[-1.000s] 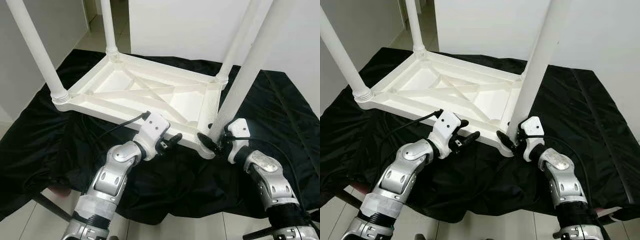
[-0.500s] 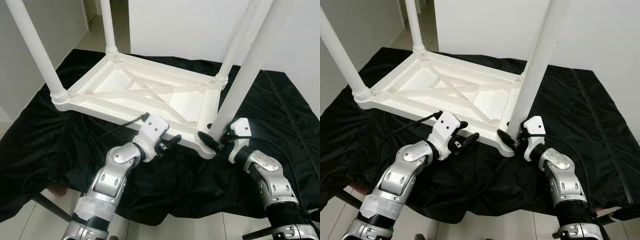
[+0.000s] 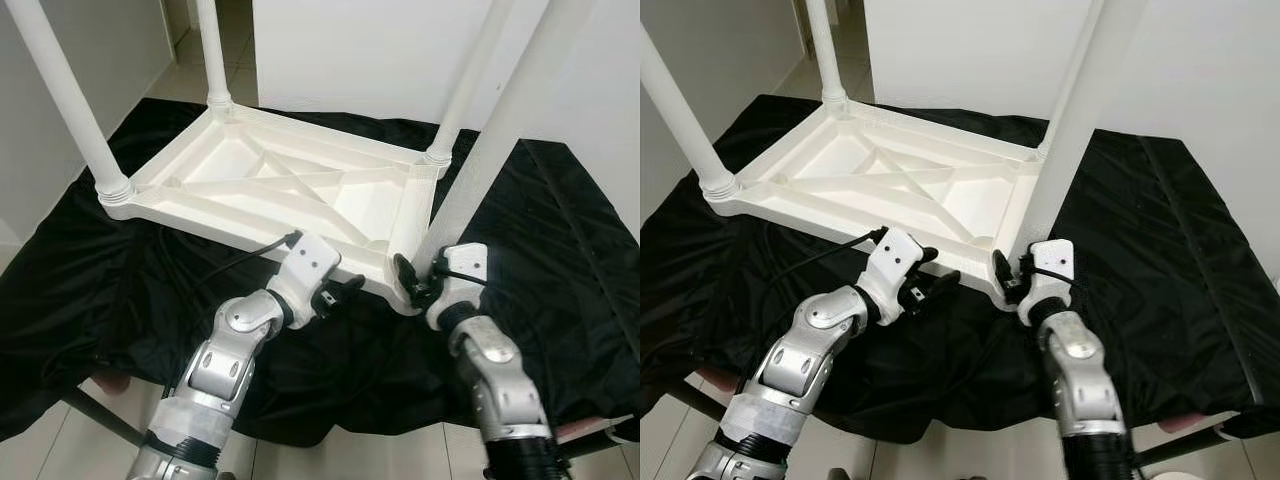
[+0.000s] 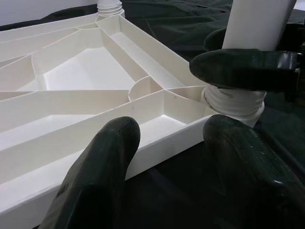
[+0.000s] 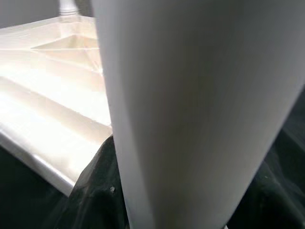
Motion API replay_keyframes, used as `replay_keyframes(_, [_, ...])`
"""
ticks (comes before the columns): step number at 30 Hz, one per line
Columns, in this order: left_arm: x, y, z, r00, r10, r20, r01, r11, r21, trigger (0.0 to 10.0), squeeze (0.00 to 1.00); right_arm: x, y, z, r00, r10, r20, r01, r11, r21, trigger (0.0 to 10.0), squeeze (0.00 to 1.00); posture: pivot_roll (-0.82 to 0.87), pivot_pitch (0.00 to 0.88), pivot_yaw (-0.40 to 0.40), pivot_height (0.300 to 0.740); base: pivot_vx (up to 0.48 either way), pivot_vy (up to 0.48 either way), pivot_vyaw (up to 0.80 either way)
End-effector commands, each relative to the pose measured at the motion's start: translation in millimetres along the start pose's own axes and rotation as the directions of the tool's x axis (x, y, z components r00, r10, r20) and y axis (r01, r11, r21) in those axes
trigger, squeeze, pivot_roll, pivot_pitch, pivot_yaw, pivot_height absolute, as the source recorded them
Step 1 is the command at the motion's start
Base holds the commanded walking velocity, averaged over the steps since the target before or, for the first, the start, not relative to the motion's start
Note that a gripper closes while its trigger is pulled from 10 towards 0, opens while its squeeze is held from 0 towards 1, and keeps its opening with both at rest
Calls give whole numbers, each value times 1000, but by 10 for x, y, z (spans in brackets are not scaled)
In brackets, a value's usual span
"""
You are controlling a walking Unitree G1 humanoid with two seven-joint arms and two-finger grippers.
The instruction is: Building children table
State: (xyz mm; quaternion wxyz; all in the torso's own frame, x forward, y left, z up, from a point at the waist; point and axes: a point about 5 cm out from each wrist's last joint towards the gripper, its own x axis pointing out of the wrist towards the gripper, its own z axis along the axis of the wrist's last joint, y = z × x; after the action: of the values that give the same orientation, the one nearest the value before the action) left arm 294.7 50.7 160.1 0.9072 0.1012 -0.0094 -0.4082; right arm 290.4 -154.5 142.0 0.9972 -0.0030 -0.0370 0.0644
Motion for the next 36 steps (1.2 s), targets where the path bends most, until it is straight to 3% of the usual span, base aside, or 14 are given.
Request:
replay_keyframes(1, [-5,21,-8,998,69,-4,-69,998,10,10000,0,-34,-15,-50,997,-72,-28,72,997,1,10000,0,8,45,-34,740,0,0,0])
replay_keyframes(6, [-5,9,-12,998,66,-4,-66,998,11,10000,0,-92,62,-79,970,-241,-34,242,970,25,10000,0,12,43,-42,740,0,0,0])
replay_keyframes(7, [-5,9,-12,998,66,-4,-66,998,11,10000,0,-92,62,-79,970,-241,-34,242,970,25,10000,0,12,43,-42,740,0,0,0])
replay_keyframes(8, [-5,2,-12,998,68,-3,-68,998,9,10000,0,-96,255,-79,974,-223,-34,224,974,42,10000,0,18,43,-45,740,0,0,0])
replay_keyframes(14, [-8,-14,-17,998,66,-3,-66,998,6,10000,0,-141,243,-61,962,-268,-59,271,961,48,10000,0,15,39,-44,740,0,0,0])
replay_keyframes(15, [-7,-3,-23,998,67,-5,-67,998,8,10000,0,-143,282,-36,966,-254,-44,257,965,53,10000,973,13,40,-42,740,0,0,0])
replay_keyframes(18, [-6,6,-21,998,69,-6,-69,998,8,10000,0,-140,308,-9,970,-243,-29,244,968,55,10000,1000,13,40,-42,740,0,0,0])
replay_keyframes(27, [-16,1,-24,997,71,-6,-71,997,6,10000,0,-181,224,45,984,-178,2,177,982,64,10000,1000,14,38,-48,740,0,0,0])
replay_keyframes(28, [-14,6,-23,997,73,-6,-73,997,5,10000,0,-187,192,47,989,-148,5,147,987,62,10000,0,15,36,-49,740,0,0,0])
replay_keyframes(36, [5,5,-22,997,77,-2,-77,997,7,10000,0,-178,56,53,1000,-11,18,10,999,49,10000,0,13,21,-50,740,0,0,0])
